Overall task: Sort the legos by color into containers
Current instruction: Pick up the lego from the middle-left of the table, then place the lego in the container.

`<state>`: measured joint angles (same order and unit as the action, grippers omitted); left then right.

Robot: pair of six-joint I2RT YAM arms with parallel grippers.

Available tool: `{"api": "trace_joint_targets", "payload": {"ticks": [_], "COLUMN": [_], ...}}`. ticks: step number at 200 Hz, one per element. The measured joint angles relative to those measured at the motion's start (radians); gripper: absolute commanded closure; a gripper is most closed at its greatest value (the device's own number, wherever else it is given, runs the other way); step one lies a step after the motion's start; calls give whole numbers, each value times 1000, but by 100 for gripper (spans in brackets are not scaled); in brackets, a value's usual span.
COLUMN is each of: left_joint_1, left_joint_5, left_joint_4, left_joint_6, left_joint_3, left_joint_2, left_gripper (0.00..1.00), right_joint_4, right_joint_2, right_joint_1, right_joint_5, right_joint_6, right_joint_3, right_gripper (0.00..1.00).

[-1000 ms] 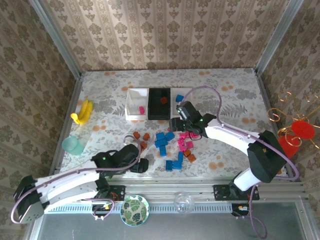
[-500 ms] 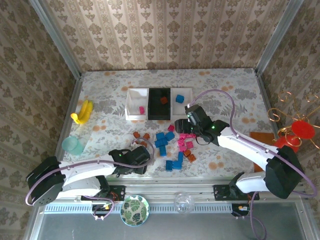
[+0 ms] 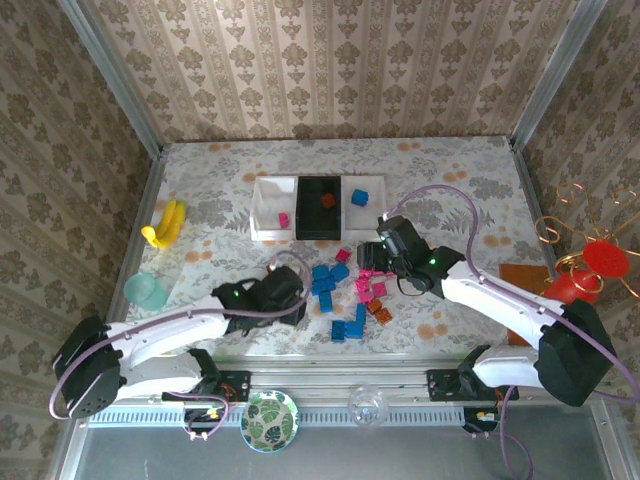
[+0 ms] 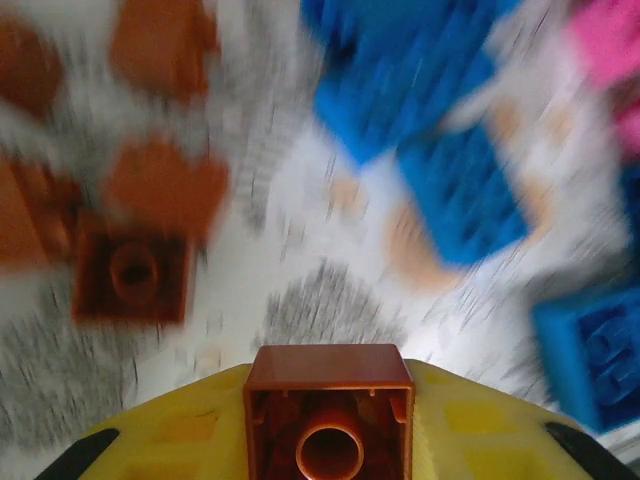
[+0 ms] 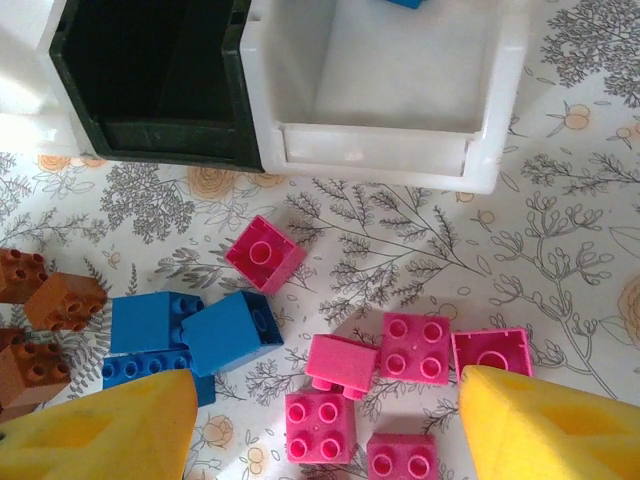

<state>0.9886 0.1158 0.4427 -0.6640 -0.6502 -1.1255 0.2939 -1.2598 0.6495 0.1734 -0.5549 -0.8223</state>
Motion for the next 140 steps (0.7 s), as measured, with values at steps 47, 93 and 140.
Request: {"api": "trace_joint_targets", "payload": {"ticks": [47, 93, 140], "left_joint_1": [-204, -296, -349], "left_joint_5": [-76, -112, -114], "left_joint_4": [-142, -159, -124], "left_joint_6": [158, 248, 273], "left_joint_3": [-341, -671, -888], "left_joint_2": [-270, -639, -840], "left_gripper": [68, 68, 50], "right_joint_4": [1, 25, 54], "right_joint_2": [39, 103, 198], "right_joint_1": [-2, -2, -2], "right_joint_5": [8, 8, 11], "right_joint_6": [-23, -46, -77], "right_joint_3": [41, 97, 175], "right_gripper": [28, 28, 28]}}
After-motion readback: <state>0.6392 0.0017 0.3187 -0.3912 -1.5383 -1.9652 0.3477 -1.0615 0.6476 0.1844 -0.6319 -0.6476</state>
